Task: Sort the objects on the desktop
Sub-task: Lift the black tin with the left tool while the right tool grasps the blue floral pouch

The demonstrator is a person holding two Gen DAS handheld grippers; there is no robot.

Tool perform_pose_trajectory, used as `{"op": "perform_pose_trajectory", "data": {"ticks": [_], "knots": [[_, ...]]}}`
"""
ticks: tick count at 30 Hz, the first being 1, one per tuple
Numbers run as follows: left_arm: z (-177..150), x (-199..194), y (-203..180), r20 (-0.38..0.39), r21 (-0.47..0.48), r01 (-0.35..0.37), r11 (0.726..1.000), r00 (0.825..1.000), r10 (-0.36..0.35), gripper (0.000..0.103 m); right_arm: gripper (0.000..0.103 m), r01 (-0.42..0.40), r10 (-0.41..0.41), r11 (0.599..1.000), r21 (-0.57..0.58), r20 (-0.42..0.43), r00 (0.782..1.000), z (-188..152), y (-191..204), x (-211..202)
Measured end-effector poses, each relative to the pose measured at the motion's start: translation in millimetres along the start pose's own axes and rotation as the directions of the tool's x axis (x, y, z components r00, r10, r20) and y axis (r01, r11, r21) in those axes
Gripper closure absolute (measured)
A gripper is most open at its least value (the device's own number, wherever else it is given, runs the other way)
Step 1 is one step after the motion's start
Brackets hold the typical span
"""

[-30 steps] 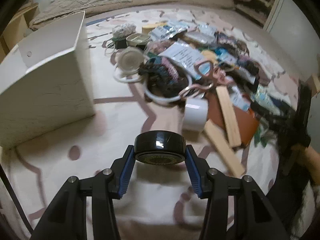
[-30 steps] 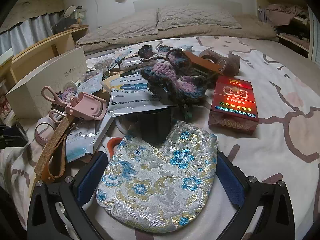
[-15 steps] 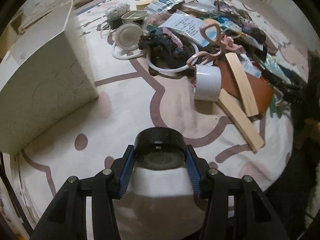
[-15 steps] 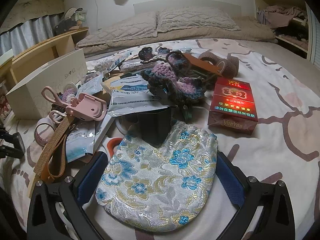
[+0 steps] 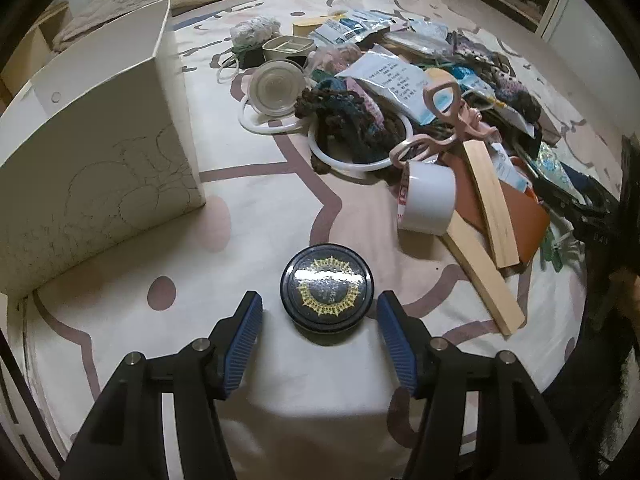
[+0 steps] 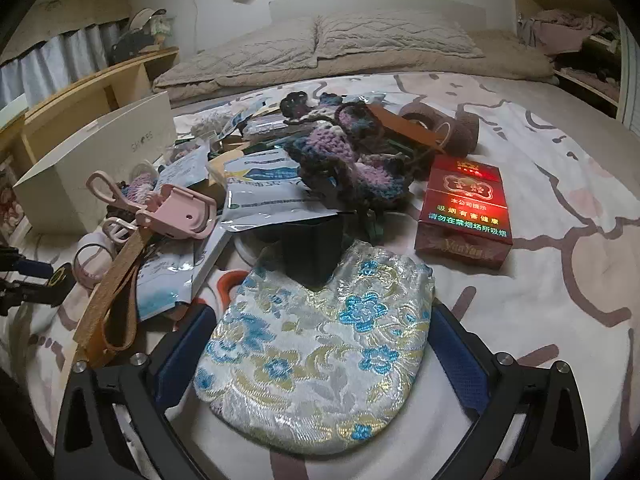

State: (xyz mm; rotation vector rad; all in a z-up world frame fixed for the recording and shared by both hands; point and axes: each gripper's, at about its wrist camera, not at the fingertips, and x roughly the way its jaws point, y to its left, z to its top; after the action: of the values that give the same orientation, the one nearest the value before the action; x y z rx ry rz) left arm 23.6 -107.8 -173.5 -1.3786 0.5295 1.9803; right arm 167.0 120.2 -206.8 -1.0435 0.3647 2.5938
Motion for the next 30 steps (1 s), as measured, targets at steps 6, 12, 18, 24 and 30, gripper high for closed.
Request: {"op": "perform_pose_trajectory", "data": {"ticks": [6,12,18,24,30], "knots": [[1,4,3,-0.001,-0.019,0.007,1.0,1.0,-0.007,0.043,0.029,-0.009,0.009,1.0,0.0,-0.023,1.0,3,-5,-7],[0,5,3,0.001,-0.03,0.019,0.999,1.0,-0.019,0.043,0.065,-0.014,0.012,0.998,-0.058,-0.029,1.0,9,1,-18],[-1,5,2,-0.001,-0.03,0.017,0.999,1.0,-0.017,0.043,0.085,-0.039,0.036,0.997,-0.06,-0.047,0.998,16,-1,-25],[-1,5,3,0.006,-0.039,0.022,0.999,1.0,-0.021,0.043,0.09,-0.06,0.059,0.998,-0.032,-0.013,0.998,30,-8,-43],[-1,2,4,0.021,-0.045,0.035,0.998,0.999,-0.035,0.043,0.09,-0.086,0.087,0.996,-0.012,0.05,0.995,49,-13,-65]]}}
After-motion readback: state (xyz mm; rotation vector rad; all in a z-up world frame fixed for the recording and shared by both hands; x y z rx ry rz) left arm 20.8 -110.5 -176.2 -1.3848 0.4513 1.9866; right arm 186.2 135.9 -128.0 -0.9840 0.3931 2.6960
